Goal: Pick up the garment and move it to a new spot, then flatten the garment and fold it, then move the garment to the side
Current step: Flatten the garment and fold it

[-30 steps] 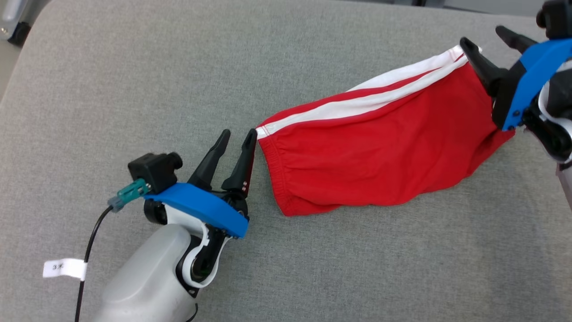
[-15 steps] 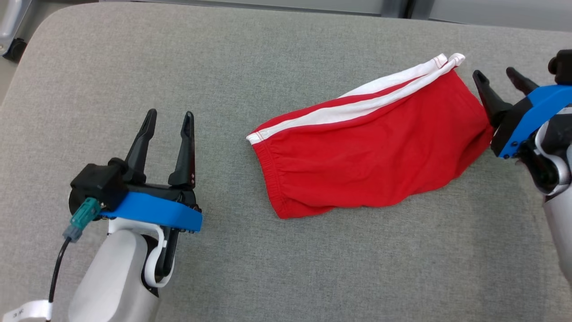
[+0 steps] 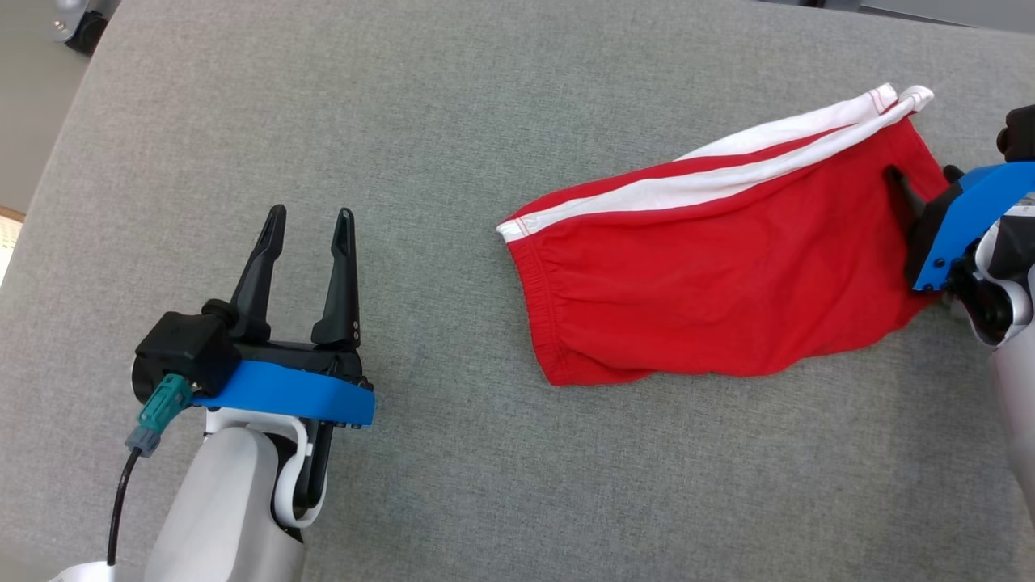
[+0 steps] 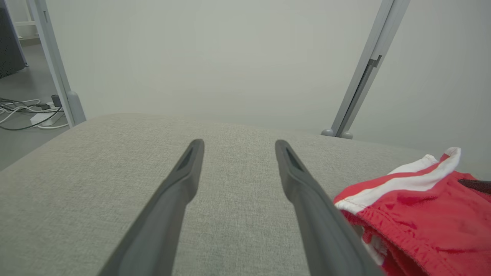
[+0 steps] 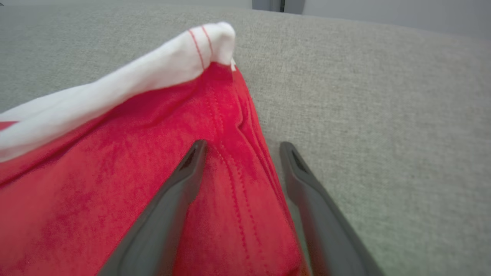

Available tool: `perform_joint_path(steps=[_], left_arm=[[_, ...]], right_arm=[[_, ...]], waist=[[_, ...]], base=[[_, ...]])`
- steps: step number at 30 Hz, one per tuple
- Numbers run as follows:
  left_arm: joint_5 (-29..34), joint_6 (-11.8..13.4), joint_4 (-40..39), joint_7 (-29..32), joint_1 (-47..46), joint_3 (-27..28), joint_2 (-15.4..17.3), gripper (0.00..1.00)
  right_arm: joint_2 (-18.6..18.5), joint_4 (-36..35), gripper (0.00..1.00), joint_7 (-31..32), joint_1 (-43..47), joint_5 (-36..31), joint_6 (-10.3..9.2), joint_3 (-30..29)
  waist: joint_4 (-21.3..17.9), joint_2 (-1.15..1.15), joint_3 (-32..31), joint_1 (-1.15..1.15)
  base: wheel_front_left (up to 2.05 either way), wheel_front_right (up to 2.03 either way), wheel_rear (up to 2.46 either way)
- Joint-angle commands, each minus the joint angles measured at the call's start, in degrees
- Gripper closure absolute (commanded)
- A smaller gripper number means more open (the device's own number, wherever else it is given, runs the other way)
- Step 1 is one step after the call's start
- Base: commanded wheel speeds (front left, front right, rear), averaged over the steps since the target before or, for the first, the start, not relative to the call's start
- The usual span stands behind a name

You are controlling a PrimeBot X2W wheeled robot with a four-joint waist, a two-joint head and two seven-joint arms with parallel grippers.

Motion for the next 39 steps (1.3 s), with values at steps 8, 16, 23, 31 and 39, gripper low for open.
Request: perform_joint_path(steps=[8,16,23,31,39], left_arm=[[0.3,-0.5,-0.6,-0.2,1.0,0.9,-0.2,0.0],[-0.8,-0.4,-0.2,-0.2,2.8,0.0,1.3,0.0],[-1.1,-0.4,0.2,-0.2,4.9,-0.2,1.3,0.0],[-1.8,-0.4,0.8,-0.2,6.4,-1.2,1.4,0.0],[-2.1,-0.4,0.5,-0.2,6.7,-0.9,1.8,0.0]], right_arm=[[2.7,1.1,1.0,0.9,2.4,1.3,0.07,1.1],[0.0,-4.8,1.0,-3.6,7.6,2.3,-0.01,-2.8],[-1.6,-10.1,1.0,-2.9,13.7,-0.9,0.0,-8.7],[2.5,-18.7,1.0,2.5,16.9,-3.6,0.01,-10.4],[7.0,-25.7,1.0,7.9,15.6,-4.0,0.01,-3.1]], waist=[[-1.0,0.0,-1.0,0.0],[-4.7,0.0,-5.0,0.0],[-7.0,0.0,-8.8,0.0],[-6.8,0.0,-11.4,0.0],[-5.7,0.0,-12.0,0.0]], base=[[0.0,0.0,0.0],[0.0,0.0,0.0],[0.0,0.0,0.0],[0.0,0.0,0.0],[0.0,0.0,0.0]])
